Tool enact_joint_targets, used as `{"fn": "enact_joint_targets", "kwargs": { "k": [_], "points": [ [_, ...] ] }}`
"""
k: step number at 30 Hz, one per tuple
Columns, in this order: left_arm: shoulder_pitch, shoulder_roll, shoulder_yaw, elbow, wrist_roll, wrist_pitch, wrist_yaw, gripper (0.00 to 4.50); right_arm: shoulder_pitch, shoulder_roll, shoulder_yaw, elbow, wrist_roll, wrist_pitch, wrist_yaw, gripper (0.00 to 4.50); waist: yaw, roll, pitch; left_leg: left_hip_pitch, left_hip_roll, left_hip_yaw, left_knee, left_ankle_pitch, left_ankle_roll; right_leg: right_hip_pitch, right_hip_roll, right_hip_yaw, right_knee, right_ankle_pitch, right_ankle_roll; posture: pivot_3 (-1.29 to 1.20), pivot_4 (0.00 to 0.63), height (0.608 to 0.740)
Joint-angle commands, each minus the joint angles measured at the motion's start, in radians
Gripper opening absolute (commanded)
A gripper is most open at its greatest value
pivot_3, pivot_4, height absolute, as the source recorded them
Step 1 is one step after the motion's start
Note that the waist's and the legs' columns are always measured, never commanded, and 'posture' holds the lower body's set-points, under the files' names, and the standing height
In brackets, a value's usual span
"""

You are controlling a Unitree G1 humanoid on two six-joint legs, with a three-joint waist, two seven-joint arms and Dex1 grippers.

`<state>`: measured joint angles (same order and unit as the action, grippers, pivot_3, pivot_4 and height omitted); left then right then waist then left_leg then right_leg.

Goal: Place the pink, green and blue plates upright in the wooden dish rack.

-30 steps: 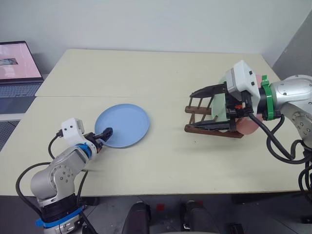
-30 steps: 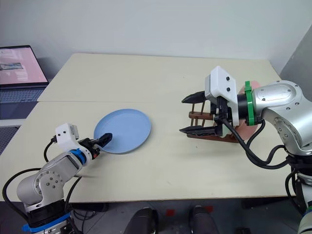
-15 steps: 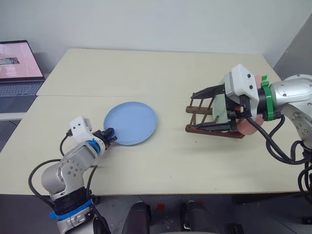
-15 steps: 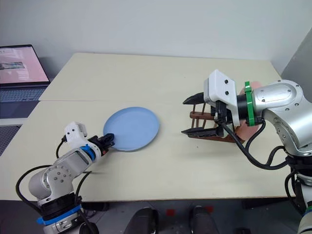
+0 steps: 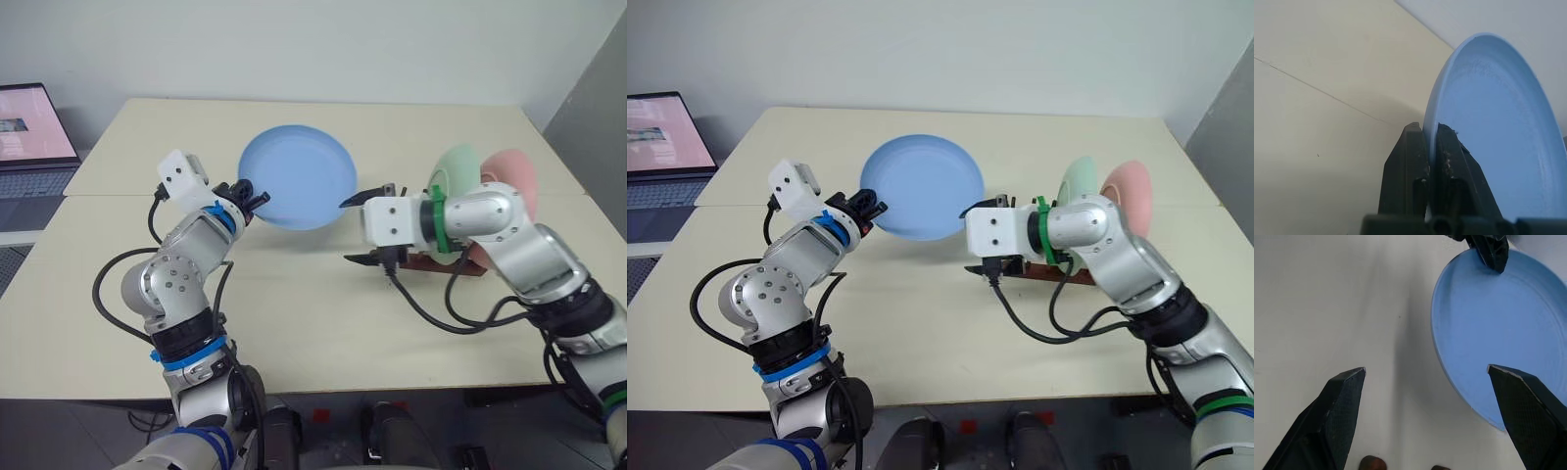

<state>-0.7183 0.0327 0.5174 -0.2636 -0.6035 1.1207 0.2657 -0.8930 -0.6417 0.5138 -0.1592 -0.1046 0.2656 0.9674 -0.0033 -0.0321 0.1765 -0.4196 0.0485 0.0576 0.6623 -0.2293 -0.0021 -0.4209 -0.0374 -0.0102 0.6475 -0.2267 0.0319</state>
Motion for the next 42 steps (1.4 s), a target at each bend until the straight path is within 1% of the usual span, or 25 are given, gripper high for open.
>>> {"fn": "enact_joint_targets", "kwargs": {
  "k": [1,4,7,8,9,18,19,23,25,26,28,31,32,33,34,35,37,39,40,42],
  "points": [
    [-0.024,-0.005,-0.012,-0.015,-0.007,-0.021,0.015,0.03,-0.034,0.056,0.035,0.080,-0.119,-0.063,-0.056,4.20,0.001,0.000,0.000,0.000,0.000,0.000,0.000,0.000,0.000,0.000,0.000,0.000,0.000,0.000,0.000,0.00,0.150,0.740],
    [-0.020,-0.010,-0.010,-0.024,-0.019,-0.009,0.022,0.03,-0.043,0.099,0.063,0.147,-0.206,-0.095,-0.090,4.20,0.001,0.000,0.000,0.000,0.000,0.000,0.000,0.001,-0.001,0.000,-0.001,0.000,0.000,0.000,0.000,0.00,0.150,0.740],
    [-0.022,-0.020,-0.012,-0.039,-0.036,0.004,0.029,0.03,-0.045,0.142,0.072,0.182,-0.256,-0.111,-0.111,4.20,0.003,0.000,0.000,0.000,-0.001,0.000,0.000,0.001,-0.001,0.000,-0.001,0.000,0.000,0.000,0.000,0.00,0.150,0.740],
    [-0.022,-0.022,-0.012,-0.041,-0.039,0.006,0.032,0.00,-0.045,0.153,0.071,0.188,-0.267,-0.117,-0.115,3.81,0.003,0.000,0.000,0.000,-0.001,0.000,0.000,0.001,-0.001,0.000,-0.001,0.000,0.000,0.000,0.000,0.00,0.150,0.740],
    [-0.020,-0.018,-0.015,-0.042,-0.039,0.006,0.030,0.00,-0.044,0.163,0.069,0.193,-0.275,-0.123,-0.116,3.61,0.003,0.000,0.000,0.000,-0.001,0.000,0.000,0.001,-0.001,0.000,-0.001,0.000,0.000,0.000,0.000,0.00,0.150,0.740],
    [-0.001,-0.005,-0.022,-0.034,-0.043,0.026,0.021,0.00,-0.046,0.203,0.052,0.253,-0.338,-0.198,-0.136,0.23,0.001,0.000,0.000,0.000,-0.001,0.000,0.000,0.002,-0.003,0.000,-0.001,0.000,0.000,0.000,0.000,0.00,0.150,0.740],
    [0.000,-0.005,-0.021,-0.032,-0.045,0.029,0.019,0.00,-0.046,0.205,0.048,0.257,-0.340,-0.205,-0.137,0.02,0.001,0.000,0.000,0.000,-0.001,0.000,0.000,0.002,-0.004,0.000,-0.001,0.000,0.000,0.000,0.000,0.00,0.150,0.740],
    [0.014,0.008,0.003,-0.027,-0.094,0.080,-0.016,0.00,-0.036,0.213,0.018,0.240,-0.330,-0.216,-0.141,0.02,0.001,0.000,0.000,0.000,0.000,0.000,0.000,0.003,-0.004,0.000,-0.001,0.000,0.000,0.000,0.000,0.00,0.150,0.740],
    [0.025,0.031,0.009,-0.036,-0.128,0.092,-0.056,0.00,-0.029,0.210,0.006,0.219,-0.323,-0.213,-0.134,0.02,0.001,0.000,0.000,0.000,0.000,0.000,0.000,0.003,-0.004,0.000,-0.001,0.000,0.000,0.000,0.000,0.00,0.150,0.740],
    [0.036,0.068,0.002,-0.038,-0.138,0.079,-0.104,0.29,-0.023,0.207,-0.002,0.202,-0.316,-0.210,-0.129,0.00,0.001,0.000,0.000,0.000,0.000,0.000,0.000,0.003,-0.004,0.000,-0.001,0.000,0.000,0.000,0.000,0.00,0.150,0.740],
    [0.056,0.209,-0.048,-0.030,-0.143,0.025,-0.285,0.85,-0.007,0.200,-0.027,0.158,-0.293,-0.197,-0.119,0.00,-0.001,0.000,0.000,0.000,0.000,0.000,-0.001,0.003,-0.005,0.000,-0.001,-0.001,0.001,0.000,0.000,0.00,0.150,0.740],
    [0.064,0.451,-0.134,0.008,-0.089,-0.153,-0.595,1.76,0.026,0.210,-0.102,0.053,-0.208,-0.117,-0.094,0.00,-0.003,-0.001,0.001,-0.001,0.000,0.000,-0.002,0.004,-0.007,-0.002,0.000,-0.002,0.002,0.000,0.000,0.00,0.150,0.740],
    [0.073,0.515,-0.161,0.026,-0.065,-0.213,-0.678,2.08,0.032,0.218,-0.131,0.017,-0.176,-0.076,-0.087,0.00,-0.003,-0.001,0.001,0.000,0.000,0.000,-0.002,0.004,-0.008,-0.001,0.000,-0.002,0.002,0.000,-0.001,0.00,0.150,0.740],
    [0.084,0.567,-0.188,0.048,-0.041,-0.265,-0.747,2.31,0.035,0.226,-0.158,-0.014,-0.145,-0.038,-0.081,0.00,-0.003,0.000,0.001,0.000,0.000,0.001,-0.002,0.004,-0.009,-0.001,0.000,-0.002,0.002,0.000,-0.001,0.00,0.150,0.740],
    [0.096,0.613,-0.219,0.068,-0.011,-0.325,-0.812,2.66,0.037,0.233,-0.184,-0.044,-0.114,0.008,-0.074,0.00,-0.003,0.000,0.001,0.000,0.001,0.001,-0.002,0.004,-0.010,-0.001,0.000,-0.002,0.002,0.000,-0.001,0.00,0.150,0.740],
    [0.114,0.651,-0.248,0.080,0.011,-0.379,-0.882,2.90,0.040,0.244,-0.219,-0.083,-0.071,0.075,-0.069,0.00,-0.003,0.000,0.001,0.001,0.001,0.001,-0.003,0.004,-0.010,-0.001,-0.001,-0.002,0.002,-0.001,-0.002,0.00,0.150,0.740],
    [0.158,0.717,-0.310,0.086,0.054,-0.479,-1.011,3.57,0.045,0.260,-0.278,-0.151,0.006,0.197,-0.061,0.00,-0.002,0.000,0.001,0.002,0.001,0.001,-0.003,0.003,-0.010,-0.001,-0.002,-0.001,0.002,-0.003,-0.005,0.00,0.150,0.740],
    [0.195,0.749,-0.357,0.065,0.058,-0.530,-1.113,4.24,0.044,0.291,-0.351,-0.216,0.096,0.344,-0.080,0.00,0.002,0.000,0.001,0.001,0.001,0.001,-0.003,0.003,-0.010,-0.001,-0.002,-0.001,0.001,-0.003,-0.006,0.00,0.150,0.740],
    [0.204,0.754,-0.366,0.058,0.054,-0.545,-1.140,4.47,0.042,0.300,-0.374,-0.240,0.128,0.400,-0.091,0.00,0.004,0.000,0.001,0.000,0.001,0.001,-0.003,0.003,-0.010,-0.001,-0.003,-0.001,0.001,-0.003,-0.006,0.00,0.150,0.740],
    [0.219,0.741,-0.392,0.017,0.042,-0.573,-1.186,4.47,0.040,0.346,-0.470,-0.294,0.226,0.543,-0.133,0.00,0.005,0.000,0.001,-0.001,0.001,0.001,-0.002,0.003,-0.010,-0.001,-0.003,-0.003,0.001,-0.003,-0.007,0.00,0.150,0.740]
  ]
}}
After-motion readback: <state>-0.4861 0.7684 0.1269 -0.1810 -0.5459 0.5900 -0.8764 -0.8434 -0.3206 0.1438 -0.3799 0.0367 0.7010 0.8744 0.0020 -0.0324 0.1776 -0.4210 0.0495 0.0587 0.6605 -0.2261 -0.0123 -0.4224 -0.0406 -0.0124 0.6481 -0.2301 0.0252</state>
